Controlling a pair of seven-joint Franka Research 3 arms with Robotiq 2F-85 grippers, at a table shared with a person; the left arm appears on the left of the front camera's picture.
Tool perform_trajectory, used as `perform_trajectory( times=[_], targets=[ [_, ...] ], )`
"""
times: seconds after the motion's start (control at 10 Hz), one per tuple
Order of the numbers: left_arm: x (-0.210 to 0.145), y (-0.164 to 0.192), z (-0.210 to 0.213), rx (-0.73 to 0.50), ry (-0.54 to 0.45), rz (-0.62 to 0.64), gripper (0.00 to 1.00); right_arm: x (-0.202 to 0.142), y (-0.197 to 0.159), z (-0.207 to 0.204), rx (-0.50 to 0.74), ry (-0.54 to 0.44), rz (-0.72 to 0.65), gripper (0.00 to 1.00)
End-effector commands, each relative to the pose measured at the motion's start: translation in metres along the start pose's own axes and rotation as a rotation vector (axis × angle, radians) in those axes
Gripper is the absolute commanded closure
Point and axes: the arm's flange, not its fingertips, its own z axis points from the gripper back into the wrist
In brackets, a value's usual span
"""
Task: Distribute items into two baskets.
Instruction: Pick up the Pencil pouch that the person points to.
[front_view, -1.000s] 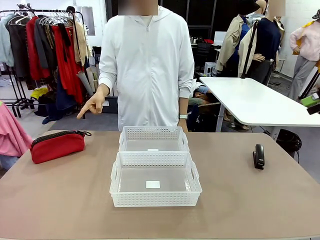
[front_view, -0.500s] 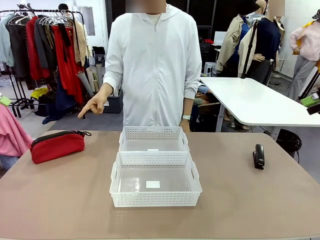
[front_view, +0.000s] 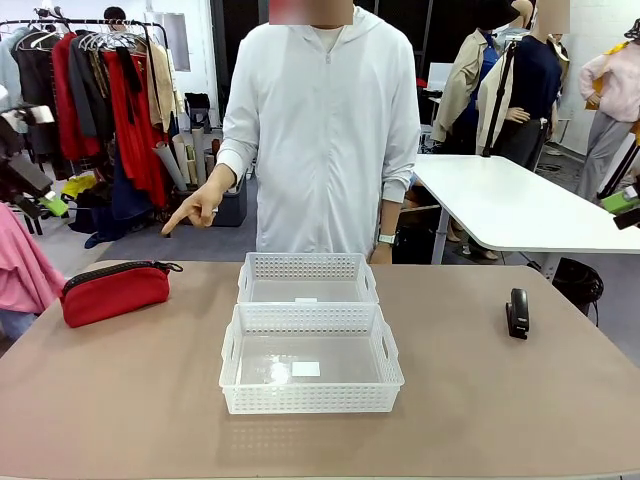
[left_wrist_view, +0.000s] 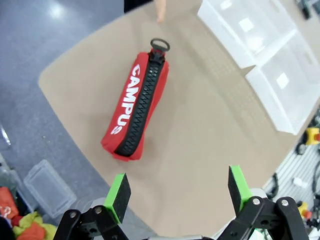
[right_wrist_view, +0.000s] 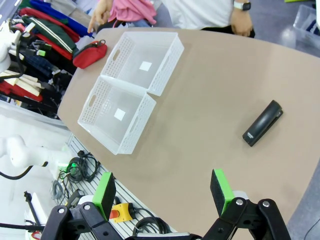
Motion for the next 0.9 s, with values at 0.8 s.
perform_trajectory(
  times=[0.8],
  targets=[
    [0.072, 0.037, -0.060, 0.096, 0.274, -0.258, 0.00, 0.001, 0.001, 0.000, -0.001, -0.009, 0.008, 0.00]
  ],
)
